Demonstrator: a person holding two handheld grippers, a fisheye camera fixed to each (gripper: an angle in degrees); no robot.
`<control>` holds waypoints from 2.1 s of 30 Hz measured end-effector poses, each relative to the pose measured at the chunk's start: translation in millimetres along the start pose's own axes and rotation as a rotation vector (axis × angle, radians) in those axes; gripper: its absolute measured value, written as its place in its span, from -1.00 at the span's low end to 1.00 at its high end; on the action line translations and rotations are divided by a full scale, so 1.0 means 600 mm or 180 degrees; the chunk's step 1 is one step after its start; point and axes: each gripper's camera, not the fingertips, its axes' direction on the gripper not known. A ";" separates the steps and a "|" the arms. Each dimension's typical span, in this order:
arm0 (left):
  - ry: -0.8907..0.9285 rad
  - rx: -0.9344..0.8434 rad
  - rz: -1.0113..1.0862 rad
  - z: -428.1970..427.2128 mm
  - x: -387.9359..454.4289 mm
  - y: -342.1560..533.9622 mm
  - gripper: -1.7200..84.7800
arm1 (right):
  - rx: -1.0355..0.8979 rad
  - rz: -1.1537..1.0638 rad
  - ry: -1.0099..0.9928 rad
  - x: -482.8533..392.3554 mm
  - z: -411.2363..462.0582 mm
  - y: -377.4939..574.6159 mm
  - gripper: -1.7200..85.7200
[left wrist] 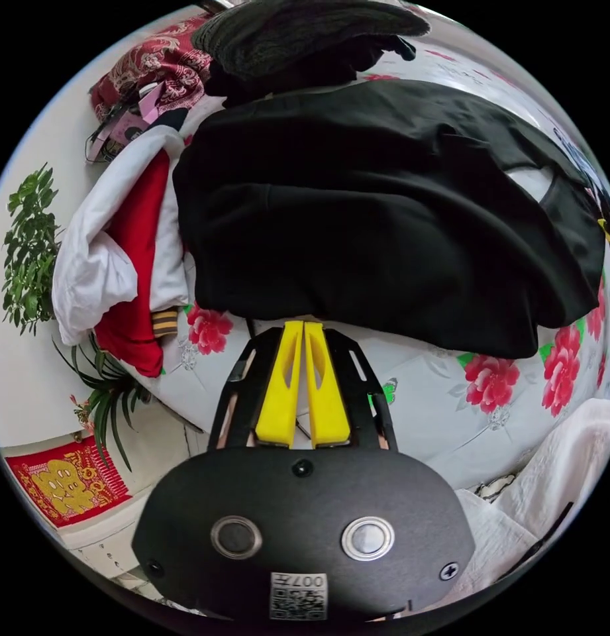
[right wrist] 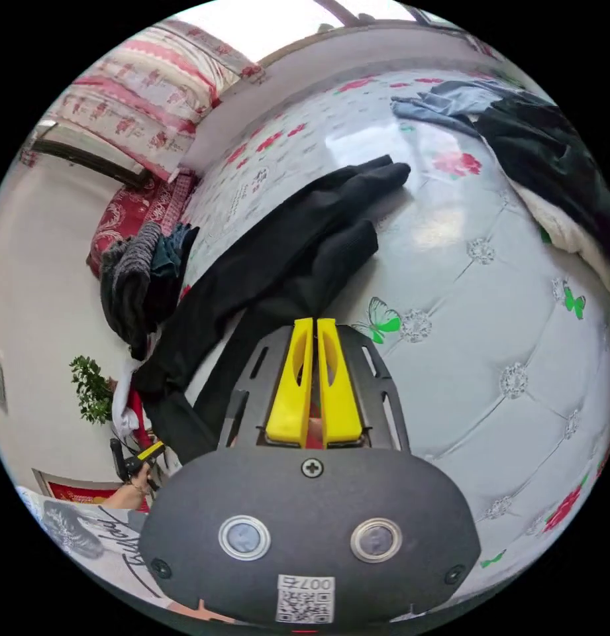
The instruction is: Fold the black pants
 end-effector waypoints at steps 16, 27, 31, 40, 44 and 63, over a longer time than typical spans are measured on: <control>0.0789 0.0878 -0.0320 -0.105 -0.013 0.058 -0.98 | 0.1378 0.0077 0.0159 -0.139 -0.544 0.280 -0.95; 0.0143 0.0065 0.0670 -0.034 0.159 -0.004 -0.98 | 0.1167 0.0734 0.0598 0.005 -0.395 0.164 -0.80; 0.0351 0.0000 0.0269 -0.004 0.113 0.010 -0.98 | 0.0387 0.0428 0.0856 0.003 -0.310 0.174 -0.74; 0.0008 -0.0237 0.0369 0.022 0.159 -0.003 -0.98 | -0.0519 -0.0525 0.1364 -0.086 -0.183 0.140 -0.72; -0.0115 -0.0257 0.0341 0.032 0.161 -0.008 -0.98 | -0.0721 -0.0915 0.2021 -0.125 -0.178 0.092 -0.84; -0.0193 -0.0041 0.0128 0.049 0.195 0.013 -0.98 | -0.0640 -0.1294 0.1483 -0.216 -0.136 -0.009 -0.91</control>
